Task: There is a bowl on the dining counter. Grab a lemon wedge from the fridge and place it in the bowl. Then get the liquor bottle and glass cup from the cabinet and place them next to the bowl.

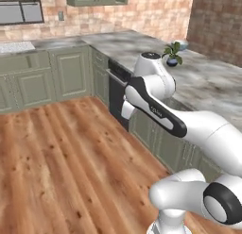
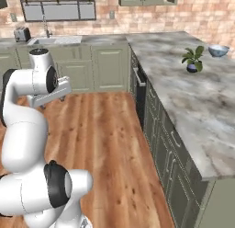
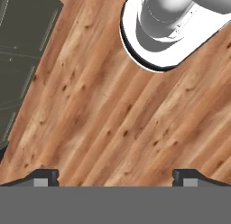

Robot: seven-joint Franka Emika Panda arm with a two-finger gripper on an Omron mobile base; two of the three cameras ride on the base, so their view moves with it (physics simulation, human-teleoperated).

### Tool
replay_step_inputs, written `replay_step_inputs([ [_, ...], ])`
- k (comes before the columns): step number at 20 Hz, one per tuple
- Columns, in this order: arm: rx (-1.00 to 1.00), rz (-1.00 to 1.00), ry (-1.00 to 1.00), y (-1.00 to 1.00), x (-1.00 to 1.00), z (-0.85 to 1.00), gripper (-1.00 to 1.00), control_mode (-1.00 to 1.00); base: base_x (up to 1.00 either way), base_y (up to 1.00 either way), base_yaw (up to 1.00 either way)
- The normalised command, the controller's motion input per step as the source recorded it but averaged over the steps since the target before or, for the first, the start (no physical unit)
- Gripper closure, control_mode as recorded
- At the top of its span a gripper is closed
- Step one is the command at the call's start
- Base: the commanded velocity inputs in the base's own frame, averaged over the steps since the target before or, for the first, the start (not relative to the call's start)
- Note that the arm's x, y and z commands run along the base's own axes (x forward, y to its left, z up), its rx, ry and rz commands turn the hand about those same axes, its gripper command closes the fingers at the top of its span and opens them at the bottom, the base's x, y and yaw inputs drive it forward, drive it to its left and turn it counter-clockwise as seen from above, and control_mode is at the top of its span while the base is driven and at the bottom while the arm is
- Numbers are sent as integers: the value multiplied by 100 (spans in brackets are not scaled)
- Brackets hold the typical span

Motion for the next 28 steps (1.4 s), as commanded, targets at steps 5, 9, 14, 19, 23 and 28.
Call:
replay_step_inputs([
  [5, 0, 0, 0, 0, 0, 0, -100, 100, 96, 100, -22],
  [9, 0, 0, 0, 0, 0, 0, -100, 100, 100, 100, -4],
  [14, 0, 0, 0, 0, 0, 0, -100, 100, 100, 100, -3],
  [19, 0, 0, 0, 0, 0, 0, -100, 100, 100, 100, 6],
  [23, 0, 0, 0, 0, 0, 0, -100, 100, 99, 86, 25],
  [28, 0, 0, 0, 0, 0, 0, -100, 100, 81, -6, 67],
])
